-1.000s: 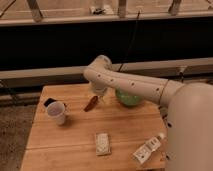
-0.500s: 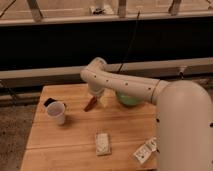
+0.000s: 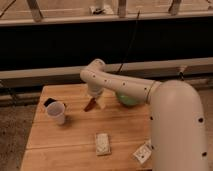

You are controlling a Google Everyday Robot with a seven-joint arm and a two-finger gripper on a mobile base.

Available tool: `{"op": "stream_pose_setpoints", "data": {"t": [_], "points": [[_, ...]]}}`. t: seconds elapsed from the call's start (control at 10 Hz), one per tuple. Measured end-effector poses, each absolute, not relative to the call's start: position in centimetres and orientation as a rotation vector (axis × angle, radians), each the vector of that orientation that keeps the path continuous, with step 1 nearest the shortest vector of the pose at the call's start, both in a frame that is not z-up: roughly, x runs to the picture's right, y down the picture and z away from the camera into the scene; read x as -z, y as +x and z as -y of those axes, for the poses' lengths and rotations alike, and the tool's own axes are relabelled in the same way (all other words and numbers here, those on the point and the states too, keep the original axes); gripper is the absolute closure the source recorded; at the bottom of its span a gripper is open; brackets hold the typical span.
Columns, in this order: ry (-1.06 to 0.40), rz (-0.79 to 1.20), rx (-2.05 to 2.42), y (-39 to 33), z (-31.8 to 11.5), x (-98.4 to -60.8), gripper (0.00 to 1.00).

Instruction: Place the pepper on the white sponge

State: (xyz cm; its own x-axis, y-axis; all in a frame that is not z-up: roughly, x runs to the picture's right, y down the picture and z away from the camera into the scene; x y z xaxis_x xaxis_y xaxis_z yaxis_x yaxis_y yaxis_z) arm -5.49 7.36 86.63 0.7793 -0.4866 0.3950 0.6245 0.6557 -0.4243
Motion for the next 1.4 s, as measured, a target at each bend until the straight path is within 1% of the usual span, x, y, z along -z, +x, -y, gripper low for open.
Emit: {"op": "stream_pose_setpoints", "data": {"t": [0.8, 1.0, 1.4], "points": [[-0.669, 0.292, 0.512, -5.7, -9.8, -89.7, 0.2], [-0.68, 0.293, 0.494, -5.8, -9.9, -89.9, 0.2], [-0.697, 0.291, 0.482, -6.6, -10.7, -91.5, 0.2]]}}
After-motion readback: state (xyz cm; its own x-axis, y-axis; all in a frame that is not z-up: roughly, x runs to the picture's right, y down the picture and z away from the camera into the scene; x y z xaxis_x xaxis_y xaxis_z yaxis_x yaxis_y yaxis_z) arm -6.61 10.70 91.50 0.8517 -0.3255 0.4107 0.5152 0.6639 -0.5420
